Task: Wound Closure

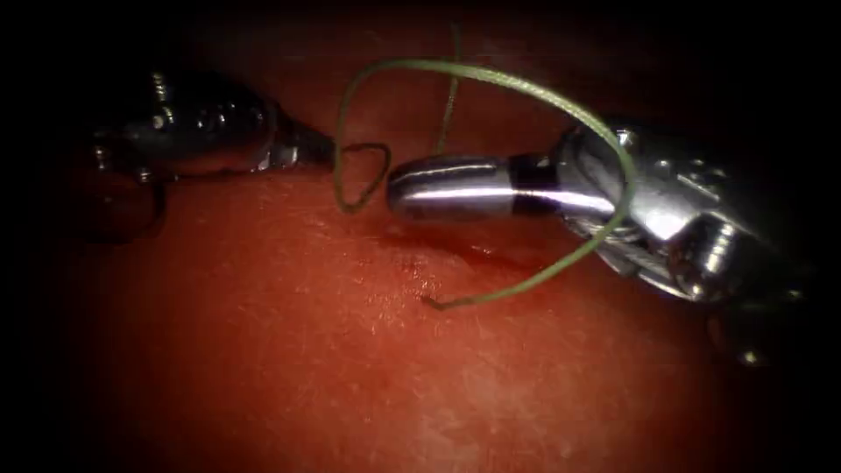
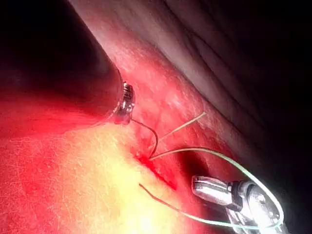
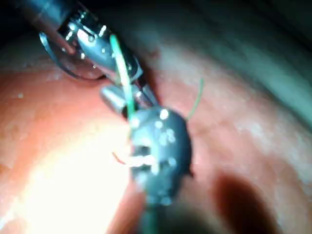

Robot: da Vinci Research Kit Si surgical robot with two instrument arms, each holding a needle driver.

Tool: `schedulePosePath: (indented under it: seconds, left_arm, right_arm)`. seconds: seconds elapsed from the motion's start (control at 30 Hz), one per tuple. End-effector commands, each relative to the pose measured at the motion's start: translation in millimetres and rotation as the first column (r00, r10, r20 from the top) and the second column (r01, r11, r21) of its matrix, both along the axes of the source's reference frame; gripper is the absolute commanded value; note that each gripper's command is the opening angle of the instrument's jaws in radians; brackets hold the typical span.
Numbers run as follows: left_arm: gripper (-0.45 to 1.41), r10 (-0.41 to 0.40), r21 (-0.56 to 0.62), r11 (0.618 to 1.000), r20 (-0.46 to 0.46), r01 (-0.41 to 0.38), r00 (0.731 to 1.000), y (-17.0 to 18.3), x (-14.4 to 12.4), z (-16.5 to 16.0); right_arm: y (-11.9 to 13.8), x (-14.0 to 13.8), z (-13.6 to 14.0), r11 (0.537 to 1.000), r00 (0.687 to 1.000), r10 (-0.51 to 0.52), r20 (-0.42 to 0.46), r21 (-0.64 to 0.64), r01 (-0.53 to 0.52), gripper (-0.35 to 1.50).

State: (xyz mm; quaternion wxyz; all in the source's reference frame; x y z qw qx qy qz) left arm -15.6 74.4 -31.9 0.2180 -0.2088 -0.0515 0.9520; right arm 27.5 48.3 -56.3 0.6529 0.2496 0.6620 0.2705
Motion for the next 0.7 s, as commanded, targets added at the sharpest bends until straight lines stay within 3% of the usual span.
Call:
schedulePosePath:
  seconds: [0.03,0.27,0.43,0.47,0.53,0.63,0.7]
  left_arm:
    - [-0.35,0.002,-0.002,1.0,-0.006,-0.002,1.0,-0.1,-0.7,0.9]
    - [-0.35,-0.01,-0.003,1.0,-0.021,0.01,1.0,-0.6,-1.9,1.2]
    - [-0.35,-0.011,0.007,1.0,-0.019,0.011,1.0,-0.8,-2.4,1.1]
    - [-0.35,-0.009,0.011,1.0,-0.015,0.009,1.0,-0.8,-2.4,1.1]
    - [-0.35,-0.007,0.016,1.0,-0.011,0.007,1.0,-0.8,-2.4,1.0]
    - [-0.35,-0.009,0.016,1.0,-0.012,0.009,1.0,-1.0,-2.5,0.9]
    - [-0.35,-0.009,0.018,1.0,-0.01,0.009,1.0,-1.2,-2.6,0.7]
  right_arm:
    - [0.3,1.1,-0.6,1.0,0.999,0.012,-0.032,0.003,-0.012,-0.35]
    - [0.5,3.0,-2.5,0.999,0.998,0.048,-0.046,0.01,-0.047,-0.35]
    - [0.0,6.1,-2.7,0.998,0.996,0.065,-0.054,0.006,-0.065,-0.03]
    - [-0.3,6.9,-2.9,0.998,0.996,0.07,-0.056,0.004,-0.069,0.2]
    - [-0.6,7.5,-3.0,0.997,0.995,0.075,-0.063,0.002,-0.075,0.39]
    - [-0.7,8.5,-3.0,0.994,0.993,0.112,-0.046,0.003,-0.112,0.98]
    - [-0.4,8.8,-2.9,0.991,0.99,0.135,-0.043,0.004,-0.135,1.14]
